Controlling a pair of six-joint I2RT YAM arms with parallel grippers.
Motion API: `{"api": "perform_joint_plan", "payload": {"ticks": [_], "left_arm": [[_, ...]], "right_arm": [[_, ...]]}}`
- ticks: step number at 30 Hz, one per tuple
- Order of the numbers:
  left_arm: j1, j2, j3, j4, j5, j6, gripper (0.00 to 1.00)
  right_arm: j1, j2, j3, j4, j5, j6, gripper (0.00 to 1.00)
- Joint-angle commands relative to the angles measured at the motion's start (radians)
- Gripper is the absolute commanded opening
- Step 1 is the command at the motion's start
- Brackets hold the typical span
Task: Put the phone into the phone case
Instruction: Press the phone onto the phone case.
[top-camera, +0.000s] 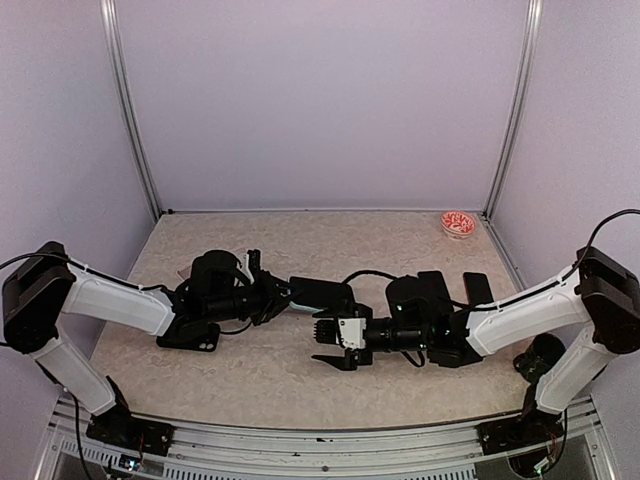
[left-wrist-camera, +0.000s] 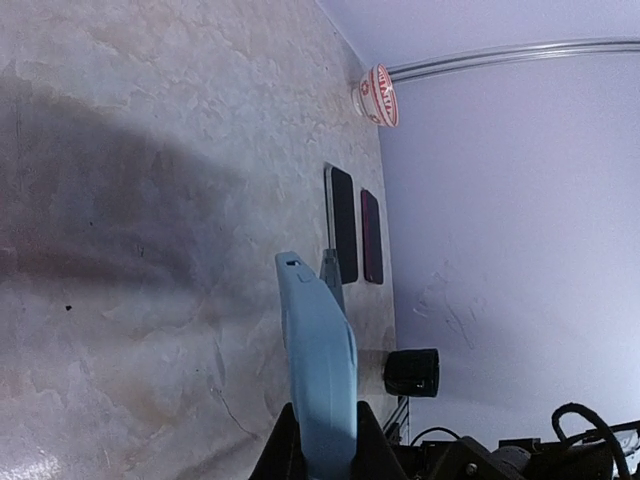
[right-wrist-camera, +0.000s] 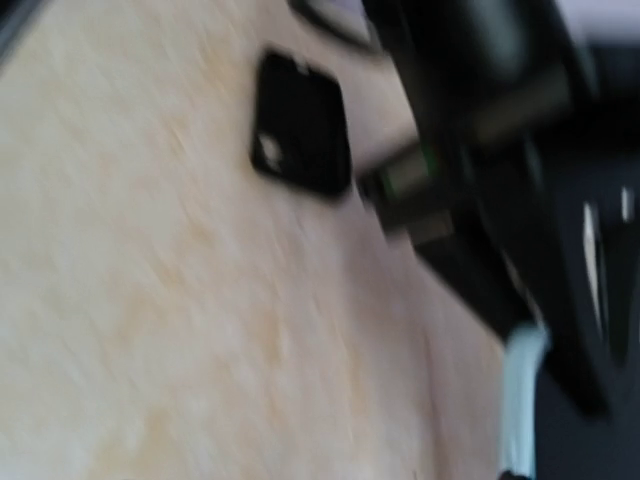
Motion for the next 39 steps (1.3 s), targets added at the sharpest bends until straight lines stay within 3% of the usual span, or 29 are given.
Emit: {"api": "perform_joint_plan", "payload": {"ticks": [1,5,9,14,17,22,28,39], "left_arm": [[0.000,-0.031,0.024,0.052,-0.038,0.021,0.00],[0.000,-0.044,0.021,0.060,-0.028,0.046,0.00],[0.001,-0.079,0.017,0.052,-0.023,0.096,0.00],[0.006,-0.134,0.018,0.036,0.004,0.179,0.00],[0.006,-0.159,0.015,0.043,0.035,0.227,0.00],[0.006,-0.188,-0.002,0.078,0.098,0.276,0.00],[0.004,-0.210,-0.028,0.120,0.138,0.306,0.00],[0.004,-0.208,-0.083,0.296,0.187,0.322,0.00]], "right_arm": [[0.013,-0.057,0.008,0.073,-0.044,0.030,0.76],[-0.018,-0.111,-0.009,0.087,0.049,0.152,0.82],[-0.120,-0.172,0.027,-0.026,0.057,0.375,0.87],[-0.323,-0.193,0.089,-0.187,-0.159,0.638,0.88],[-0.435,-0.186,0.080,-0.173,-0.352,0.776,0.88],[-0.561,-0.150,0.055,-0.064,-0.602,0.961,0.88],[-0.611,-0.045,0.011,0.234,-0.864,1.249,0.88],[-0.611,0.123,-0.041,0.690,-0.921,1.613,0.85]]}}
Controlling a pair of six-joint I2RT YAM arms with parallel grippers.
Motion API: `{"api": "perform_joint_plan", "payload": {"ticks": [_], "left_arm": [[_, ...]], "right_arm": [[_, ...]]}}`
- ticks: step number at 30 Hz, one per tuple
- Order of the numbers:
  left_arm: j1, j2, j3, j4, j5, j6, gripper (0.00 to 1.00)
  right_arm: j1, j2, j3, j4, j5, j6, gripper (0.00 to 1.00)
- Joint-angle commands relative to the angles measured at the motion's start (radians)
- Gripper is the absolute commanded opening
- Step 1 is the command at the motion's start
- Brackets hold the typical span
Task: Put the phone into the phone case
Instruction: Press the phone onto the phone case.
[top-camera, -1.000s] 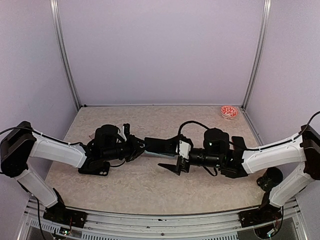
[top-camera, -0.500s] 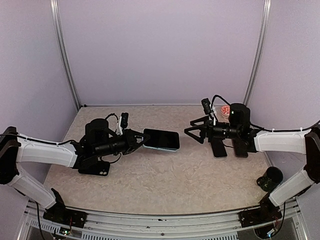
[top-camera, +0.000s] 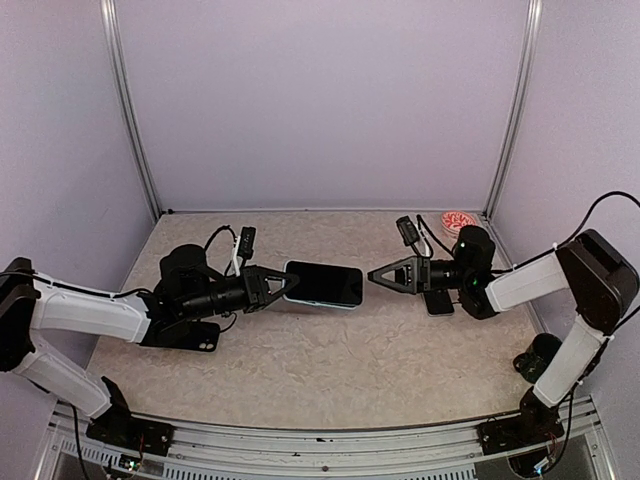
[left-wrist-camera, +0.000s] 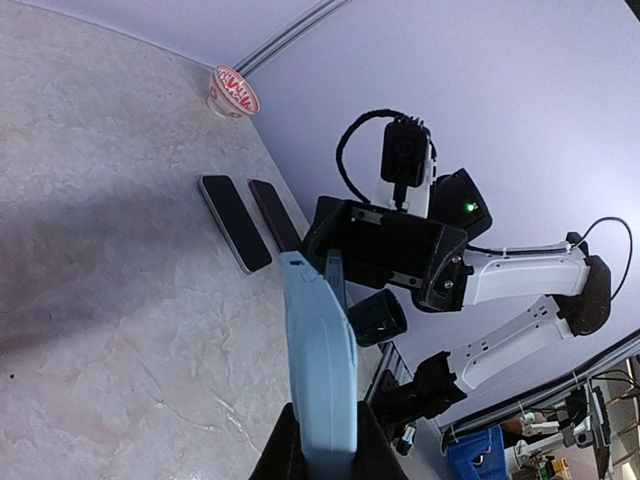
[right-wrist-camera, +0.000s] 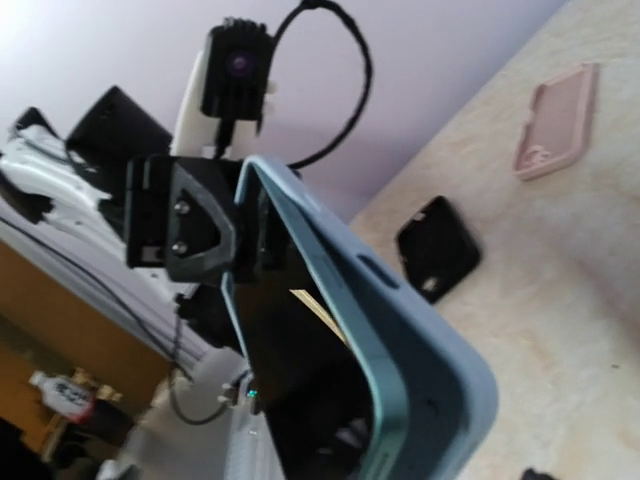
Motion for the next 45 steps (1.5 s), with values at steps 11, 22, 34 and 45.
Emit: {"api": "perform_joint_plan", "payload": {"ticks": [11,22,34,45], "left_arm": [[0.003,0.054,-0.001,0.307,0.065,-0.043,0.00],[0.003,0.084,0.003,0.349,0.080,-0.067,0.00],[0.002,0.087,0.007,0.348,0.078,-0.068,0.00],[0.002,0.096,0.019,0.221,0.028,-0.038,0.00]], "right_arm": [[0.041,0.169,0.001,0.502,-0.039,0.362,0.81],[0.075,0.240,0.045,0.677,-0.054,0.511,0.68],[0.085,0.300,0.081,0.828,-0.071,0.638,0.45],[0.086,0.275,0.092,0.823,-0.078,0.647,0.14]]}}
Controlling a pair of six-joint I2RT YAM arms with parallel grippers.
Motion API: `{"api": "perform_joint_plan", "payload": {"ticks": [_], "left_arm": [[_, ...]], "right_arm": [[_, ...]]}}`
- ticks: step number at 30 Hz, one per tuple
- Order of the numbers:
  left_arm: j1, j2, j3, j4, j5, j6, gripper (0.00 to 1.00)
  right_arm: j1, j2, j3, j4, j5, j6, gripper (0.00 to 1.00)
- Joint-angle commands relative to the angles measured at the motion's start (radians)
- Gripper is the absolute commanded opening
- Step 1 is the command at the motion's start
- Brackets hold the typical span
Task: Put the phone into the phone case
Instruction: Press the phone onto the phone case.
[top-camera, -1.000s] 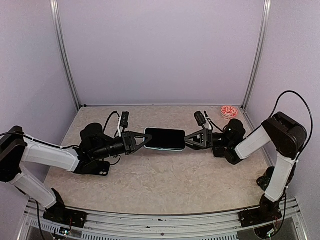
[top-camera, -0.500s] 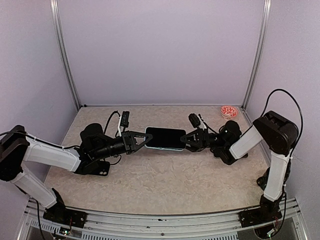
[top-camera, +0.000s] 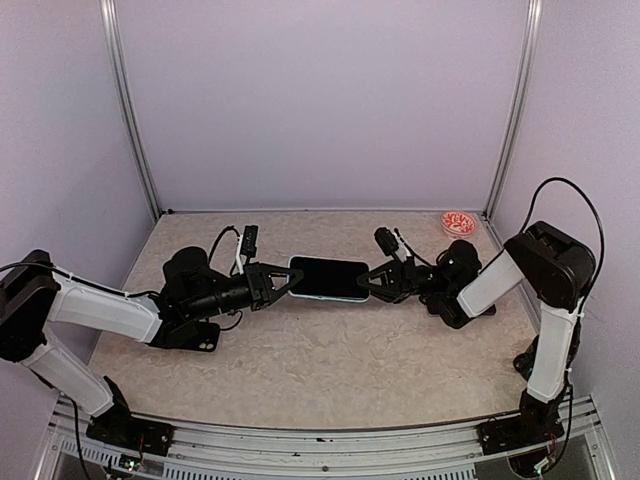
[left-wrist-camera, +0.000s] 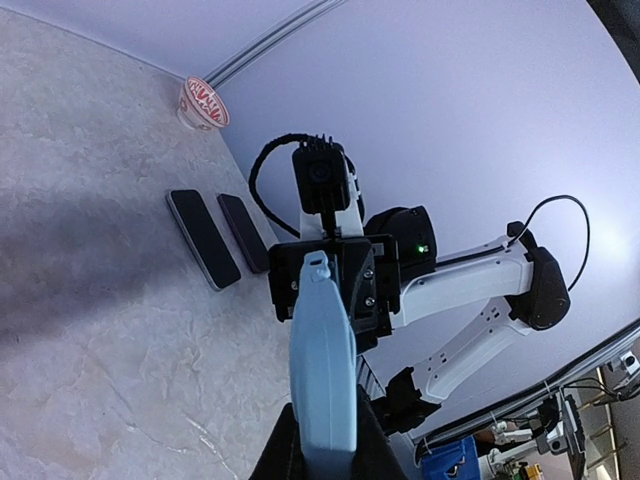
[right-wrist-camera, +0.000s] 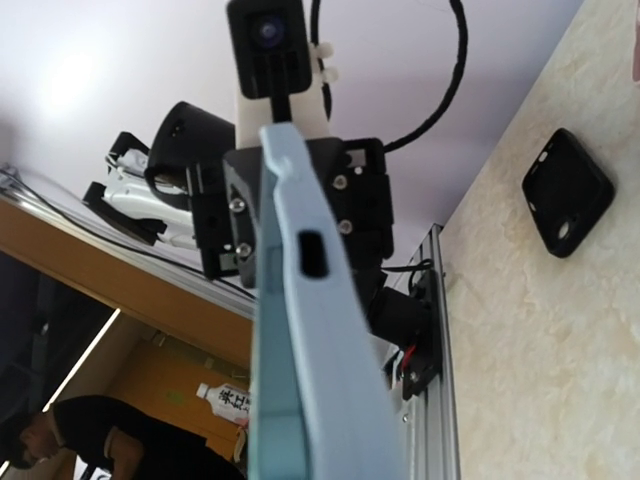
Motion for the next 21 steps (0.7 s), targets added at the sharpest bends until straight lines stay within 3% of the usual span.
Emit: {"api": "perform_joint_plan", "payload": {"ticks": [1,8,12,21], "left_arm": [[-0.007,0.003,0.025,0.002,-0.019,0.031,0.03],[-0.006,0.020,0.032,-0.030,-0.028,0.033,0.23],[-0.005,0.032,0.042,-0.037,-0.015,0.032,0.30],[-0.005,0.059,0.045,0.000,0.008,0.024,0.32]], "right_arm": [[0.013,-0.017,0.017,0.261,-0.012,0.014,0.13],[0.013,-0.069,0.001,0.053,-0.006,-0.145,0.09],[0.013,-0.136,0.003,-0.175,0.009,-0.305,0.09],[0.013,-0.279,0.050,-0.729,0.074,-0.677,0.09]]}}
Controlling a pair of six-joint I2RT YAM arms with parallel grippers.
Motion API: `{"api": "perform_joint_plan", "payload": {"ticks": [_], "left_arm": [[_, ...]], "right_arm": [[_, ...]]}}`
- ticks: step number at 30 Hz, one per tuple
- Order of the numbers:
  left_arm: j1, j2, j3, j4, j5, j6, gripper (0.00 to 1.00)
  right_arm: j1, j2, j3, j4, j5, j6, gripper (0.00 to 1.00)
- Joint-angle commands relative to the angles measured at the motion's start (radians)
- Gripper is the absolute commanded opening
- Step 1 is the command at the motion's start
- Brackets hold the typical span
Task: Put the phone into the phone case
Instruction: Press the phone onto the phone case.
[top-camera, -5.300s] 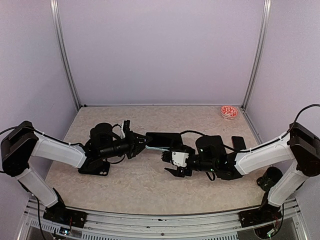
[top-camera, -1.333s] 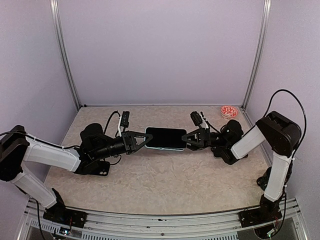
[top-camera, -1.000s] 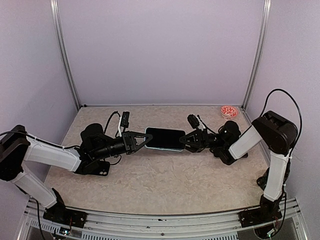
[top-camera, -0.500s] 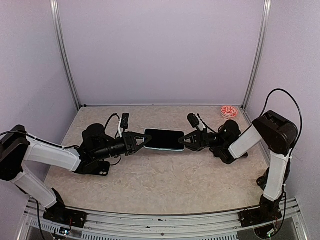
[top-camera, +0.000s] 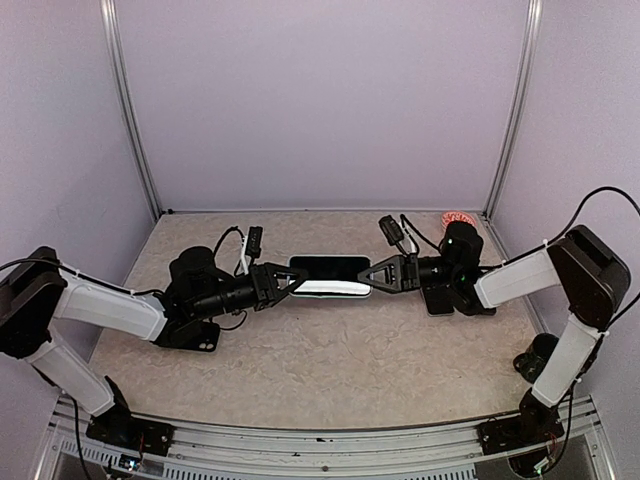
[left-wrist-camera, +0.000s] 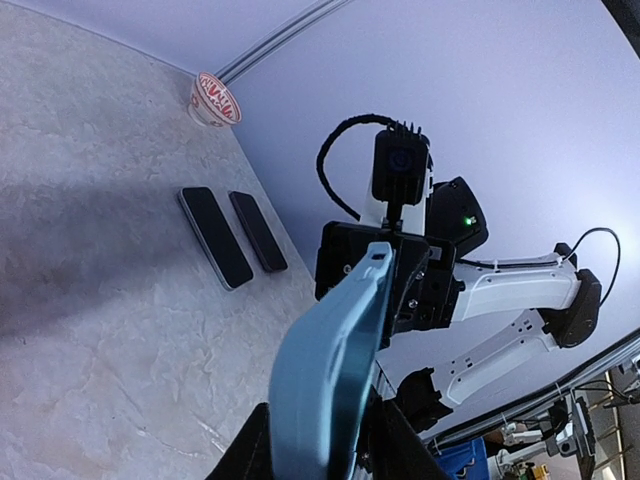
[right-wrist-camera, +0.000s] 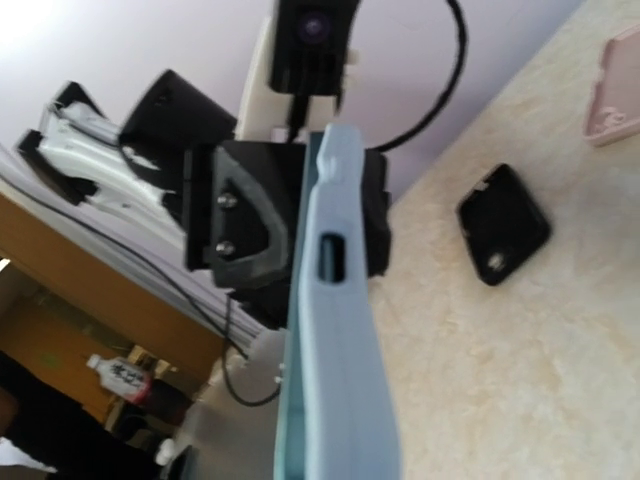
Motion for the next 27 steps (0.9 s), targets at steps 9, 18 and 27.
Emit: {"api": "perform_joint_plan", "payload": {"ticks": [9,18,27], "left_arm": [[-0.010,0.074,0.024,0.116,0.083,-0.011,0.14],[-0.012,0.072,0.020,0.115,0.091,0.020,0.00],[-0.009,-0.021,0.034,-0.070,0.094,0.241,0.00]], "right_arm": [[0.017,-0.088,0.061,-0.408,0.104,-0.304,0.09],[0.025,-0.124,0.081,-0.527,0.134,-0.383,0.20],[0.013,-0.178,0.083,-0.610,0.070,-0.458,0.51]]}}
